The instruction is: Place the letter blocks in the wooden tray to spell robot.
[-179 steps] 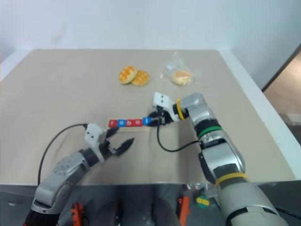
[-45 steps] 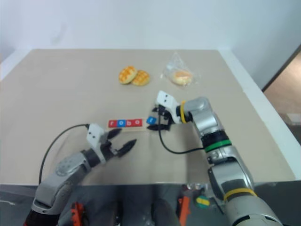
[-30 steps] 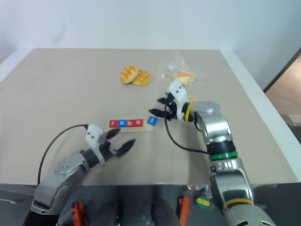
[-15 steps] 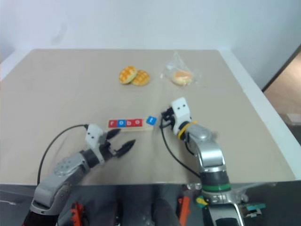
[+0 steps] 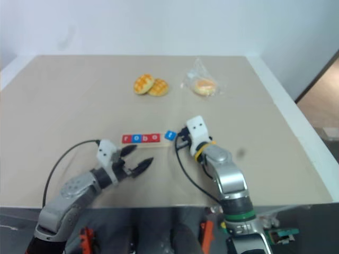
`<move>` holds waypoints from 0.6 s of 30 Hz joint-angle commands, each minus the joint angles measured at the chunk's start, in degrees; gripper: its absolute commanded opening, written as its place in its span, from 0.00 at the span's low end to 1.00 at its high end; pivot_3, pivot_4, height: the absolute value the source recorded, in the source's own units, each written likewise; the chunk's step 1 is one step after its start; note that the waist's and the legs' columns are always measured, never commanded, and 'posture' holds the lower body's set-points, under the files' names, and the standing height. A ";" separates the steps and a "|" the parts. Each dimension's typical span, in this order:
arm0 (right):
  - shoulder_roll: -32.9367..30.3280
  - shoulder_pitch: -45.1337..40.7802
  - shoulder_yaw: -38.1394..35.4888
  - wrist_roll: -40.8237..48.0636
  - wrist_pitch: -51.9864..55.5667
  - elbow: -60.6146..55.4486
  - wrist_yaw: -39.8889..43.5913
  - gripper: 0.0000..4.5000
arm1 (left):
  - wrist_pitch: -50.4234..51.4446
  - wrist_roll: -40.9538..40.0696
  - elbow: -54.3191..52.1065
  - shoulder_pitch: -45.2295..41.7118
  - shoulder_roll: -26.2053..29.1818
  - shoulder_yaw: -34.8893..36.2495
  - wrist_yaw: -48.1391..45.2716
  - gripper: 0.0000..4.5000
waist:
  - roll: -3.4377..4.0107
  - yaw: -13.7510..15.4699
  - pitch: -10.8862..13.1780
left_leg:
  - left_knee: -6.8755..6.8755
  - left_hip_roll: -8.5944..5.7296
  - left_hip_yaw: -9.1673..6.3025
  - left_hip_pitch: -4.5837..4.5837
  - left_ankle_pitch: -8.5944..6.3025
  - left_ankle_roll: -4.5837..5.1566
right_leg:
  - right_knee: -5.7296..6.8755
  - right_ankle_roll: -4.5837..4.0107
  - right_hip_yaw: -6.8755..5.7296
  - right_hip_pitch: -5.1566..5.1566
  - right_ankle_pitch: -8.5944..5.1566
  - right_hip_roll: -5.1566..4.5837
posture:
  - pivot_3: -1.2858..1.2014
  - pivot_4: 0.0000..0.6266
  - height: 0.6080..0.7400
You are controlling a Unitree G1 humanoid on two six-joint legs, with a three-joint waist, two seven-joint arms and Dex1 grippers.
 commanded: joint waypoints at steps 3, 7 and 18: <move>0.72 -1.33 1.05 0.21 -0.84 -1.32 -0.28 0.00 | -0.45 -0.32 -2.01 -0.22 0.28 0.31 -0.20 1.00 | 0.00 -0.01 0.00 | 0.00 0.01 -0.01 0.00 0.00 0.00 | 0.00 0.00 -0.01 0.00 0.00 0.01 | 0.52 0.24 1.00; 0.77 -1.41 2.04 0.12 -1.10 -1.22 -0.04 0.00 | -0.34 -0.35 -2.12 -0.08 0.22 0.26 -0.07 1.00 | 0.00 0.00 0.00 | 0.00 0.01 -0.01 0.00 0.00 0.00 | 0.00 0.00 -0.01 0.00 0.00 0.01 | 0.52 0.24 1.00; 1.15 -2.68 3.22 -0.02 -1.61 -0.26 -0.11 0.00 | -0.16 -0.40 -1.84 -0.11 -0.07 0.22 0.12 1.00 | 0.00 0.00 0.00 | 0.00 0.02 -0.02 -0.01 0.00 0.00 | -0.01 -0.01 -0.02 0.00 -0.01 0.01 | 0.52 0.24 1.00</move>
